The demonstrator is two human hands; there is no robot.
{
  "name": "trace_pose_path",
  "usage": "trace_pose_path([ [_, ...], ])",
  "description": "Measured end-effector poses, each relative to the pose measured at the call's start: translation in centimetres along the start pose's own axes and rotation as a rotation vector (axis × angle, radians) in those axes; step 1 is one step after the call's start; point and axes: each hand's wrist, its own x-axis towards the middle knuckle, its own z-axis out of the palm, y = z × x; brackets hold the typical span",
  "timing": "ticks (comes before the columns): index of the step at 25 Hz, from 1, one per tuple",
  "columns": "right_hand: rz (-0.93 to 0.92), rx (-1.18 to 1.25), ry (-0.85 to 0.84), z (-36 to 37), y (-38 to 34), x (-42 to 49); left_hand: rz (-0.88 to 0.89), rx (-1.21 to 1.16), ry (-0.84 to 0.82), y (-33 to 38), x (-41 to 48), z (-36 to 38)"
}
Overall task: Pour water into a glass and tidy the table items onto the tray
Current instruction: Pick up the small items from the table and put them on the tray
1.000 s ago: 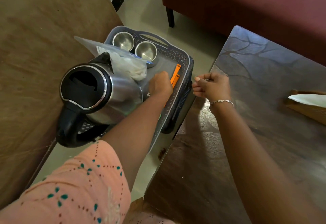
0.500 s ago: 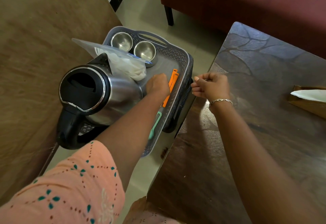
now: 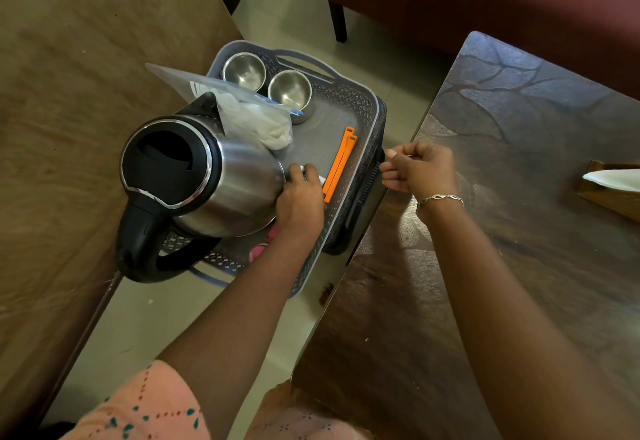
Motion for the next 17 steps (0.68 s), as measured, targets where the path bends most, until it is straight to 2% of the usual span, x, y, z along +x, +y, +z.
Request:
trace_pose_path([
  [11,0.024,0.006,0.005,-0.3,1.1,-0.3,-0.084,-0.104,-0.009,0.2,0.5,-0.2],
  [15,0.021,0.014,0.013,-0.4,1.1,-0.6,-0.107,-0.08,-0.013,0.4,0.5,-0.5],
  [17,0.019,0.013,0.017,-0.6,1.1,-0.7,-0.064,-0.041,0.008,0.5,0.5,-0.9],
])
